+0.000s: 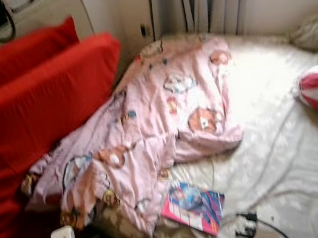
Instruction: Clean up the room
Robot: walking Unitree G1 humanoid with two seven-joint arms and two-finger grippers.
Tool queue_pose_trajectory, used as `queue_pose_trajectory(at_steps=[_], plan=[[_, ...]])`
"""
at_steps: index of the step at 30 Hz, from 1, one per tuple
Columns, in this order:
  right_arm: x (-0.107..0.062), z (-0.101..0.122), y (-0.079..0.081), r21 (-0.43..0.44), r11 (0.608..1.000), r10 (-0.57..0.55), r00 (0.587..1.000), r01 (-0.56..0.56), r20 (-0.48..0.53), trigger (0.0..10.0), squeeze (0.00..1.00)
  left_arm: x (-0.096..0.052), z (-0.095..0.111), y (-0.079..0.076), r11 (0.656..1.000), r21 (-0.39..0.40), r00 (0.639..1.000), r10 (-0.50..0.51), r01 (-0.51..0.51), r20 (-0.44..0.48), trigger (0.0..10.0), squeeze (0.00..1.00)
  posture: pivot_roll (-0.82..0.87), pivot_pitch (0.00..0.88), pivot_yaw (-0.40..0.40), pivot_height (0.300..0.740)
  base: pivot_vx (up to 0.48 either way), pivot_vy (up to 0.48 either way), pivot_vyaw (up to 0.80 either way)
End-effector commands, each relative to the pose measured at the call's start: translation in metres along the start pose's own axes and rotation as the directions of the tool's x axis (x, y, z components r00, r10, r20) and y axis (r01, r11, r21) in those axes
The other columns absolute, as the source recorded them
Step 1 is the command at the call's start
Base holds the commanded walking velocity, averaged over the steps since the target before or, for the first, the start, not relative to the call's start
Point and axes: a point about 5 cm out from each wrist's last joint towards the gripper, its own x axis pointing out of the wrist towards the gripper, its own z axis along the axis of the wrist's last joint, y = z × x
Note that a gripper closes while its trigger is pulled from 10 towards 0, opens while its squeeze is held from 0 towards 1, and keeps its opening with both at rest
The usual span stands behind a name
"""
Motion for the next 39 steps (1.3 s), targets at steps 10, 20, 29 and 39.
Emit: queue_pose_trajectory(at_steps=[10, 20, 29, 39], plan=[[-0.003, -0.006, -0.011, -0.086, 0.996, 0.009, 0.998, -0.013, -0.055, 10.0, 0.0, -0.004, -0.015, 0.004, 0.998, -0.037, 0.997, 0.043, -0.045, -0.062, 10.0, 0.0, 0.01, 0.0, -0.021, 0.74, 0.0, 0.0, 0.0], [-0.006, -0.01, -0.022, -0.09, 0.996, -0.021, 0.997, 0.015, -0.076, 10.0, 0.0, -0.005, -0.018, 0.007, 0.998, -0.025, 0.995, 0.052, -0.055, -0.085, 10.0, 0.0, 0.01, 0.0, 0.002, 0.74, 0.0, 0.0, 0.39], [-0.007, -0.013, -0.025, -0.075, 0.997, -0.021, 0.995, 0.014, -0.093, 10.0, 0.0, -0.006, -0.018, 0.013, 0.996, -0.038, 0.993, 0.073, -0.077, -0.093, 10.0, 0.0, 0.0, 0.0, 0.001, 0.74, 0.0, 0.0, 0.0], [-0.007, -0.009, -0.026, -0.062, 0.998, -0.03, 0.996, 0.025, -0.084, 10.0, 0.0, -0.007, -0.021, 0.015, 0.998, -0.014, 0.991, 0.067, -0.069, -0.113, 10.0, 0.0, 0.0, 0.0, 0.011, 0.74, 0.0, 0.0, 0.0]])
